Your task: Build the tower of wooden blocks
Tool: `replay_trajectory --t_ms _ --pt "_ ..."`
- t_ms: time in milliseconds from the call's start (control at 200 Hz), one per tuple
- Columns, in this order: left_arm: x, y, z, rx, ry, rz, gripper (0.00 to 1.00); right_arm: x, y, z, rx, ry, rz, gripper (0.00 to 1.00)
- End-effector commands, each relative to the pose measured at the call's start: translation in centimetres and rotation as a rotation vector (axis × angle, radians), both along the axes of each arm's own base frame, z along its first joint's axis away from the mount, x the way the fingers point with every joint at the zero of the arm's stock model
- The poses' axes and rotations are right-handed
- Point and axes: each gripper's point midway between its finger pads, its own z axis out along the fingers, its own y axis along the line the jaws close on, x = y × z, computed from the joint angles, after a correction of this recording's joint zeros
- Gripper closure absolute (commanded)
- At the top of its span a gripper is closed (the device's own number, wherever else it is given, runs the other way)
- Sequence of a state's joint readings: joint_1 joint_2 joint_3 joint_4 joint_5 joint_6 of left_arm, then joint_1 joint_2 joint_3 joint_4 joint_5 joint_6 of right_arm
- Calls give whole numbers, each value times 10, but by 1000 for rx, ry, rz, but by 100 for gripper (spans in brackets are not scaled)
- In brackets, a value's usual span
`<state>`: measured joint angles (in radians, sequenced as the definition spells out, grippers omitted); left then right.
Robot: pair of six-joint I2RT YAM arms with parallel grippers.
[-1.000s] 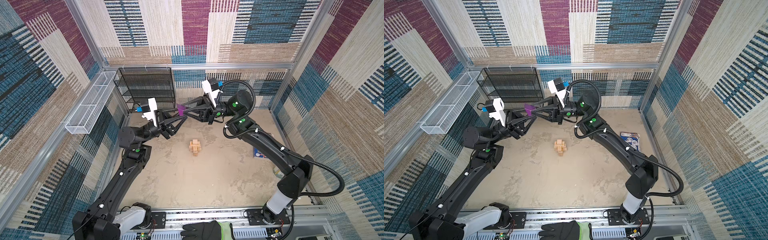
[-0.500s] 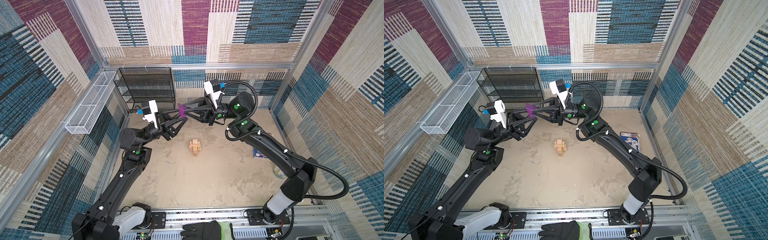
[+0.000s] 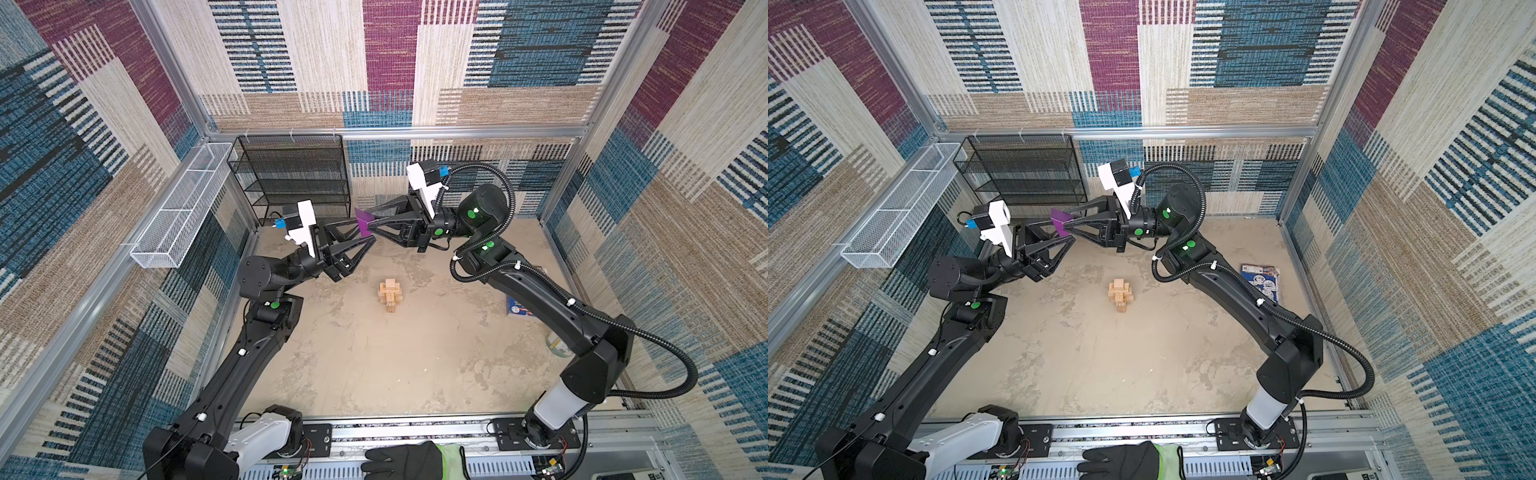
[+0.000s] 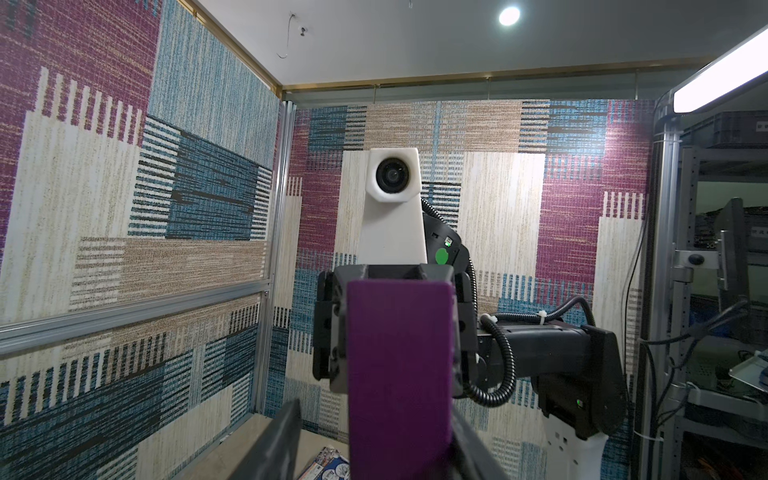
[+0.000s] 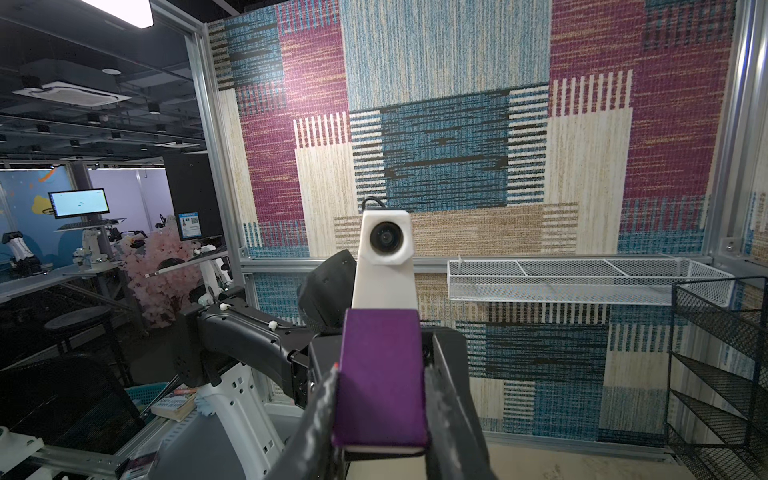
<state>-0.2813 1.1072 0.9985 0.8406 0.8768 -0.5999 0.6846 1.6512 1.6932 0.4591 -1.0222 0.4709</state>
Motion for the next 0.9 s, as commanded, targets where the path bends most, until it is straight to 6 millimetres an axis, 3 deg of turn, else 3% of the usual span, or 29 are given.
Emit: replay_trajectory --t_ms 0,175,285,576,626,681,781,896 --pt "0 2 4 -10 -16 11 44 -4 -1 3 7 -22 15 100" --pt "-3 2 7 -17 -22 4 44 -4 -2 3 9 -24 9 100" --pt "-5 2 8 -11 -30 -2 61 -4 -2 3 7 -23 8 100" --pt "-3 0 5 -2 -23 -9 91 -2 1 0 -7 -7 14 100" --pt "-3 0 5 0 -23 -9 96 0 2 -1 -13 -1 16 90" --pt "-3 0 5 3 -23 -9 100 0 3 -2 -20 2 22 87" --pt "-3 0 6 4 -25 -6 100 1 5 -4 -30 9 32 76" --pt "-2 0 5 6 -22 -1 100 1 5 -5 -33 11 34 72"
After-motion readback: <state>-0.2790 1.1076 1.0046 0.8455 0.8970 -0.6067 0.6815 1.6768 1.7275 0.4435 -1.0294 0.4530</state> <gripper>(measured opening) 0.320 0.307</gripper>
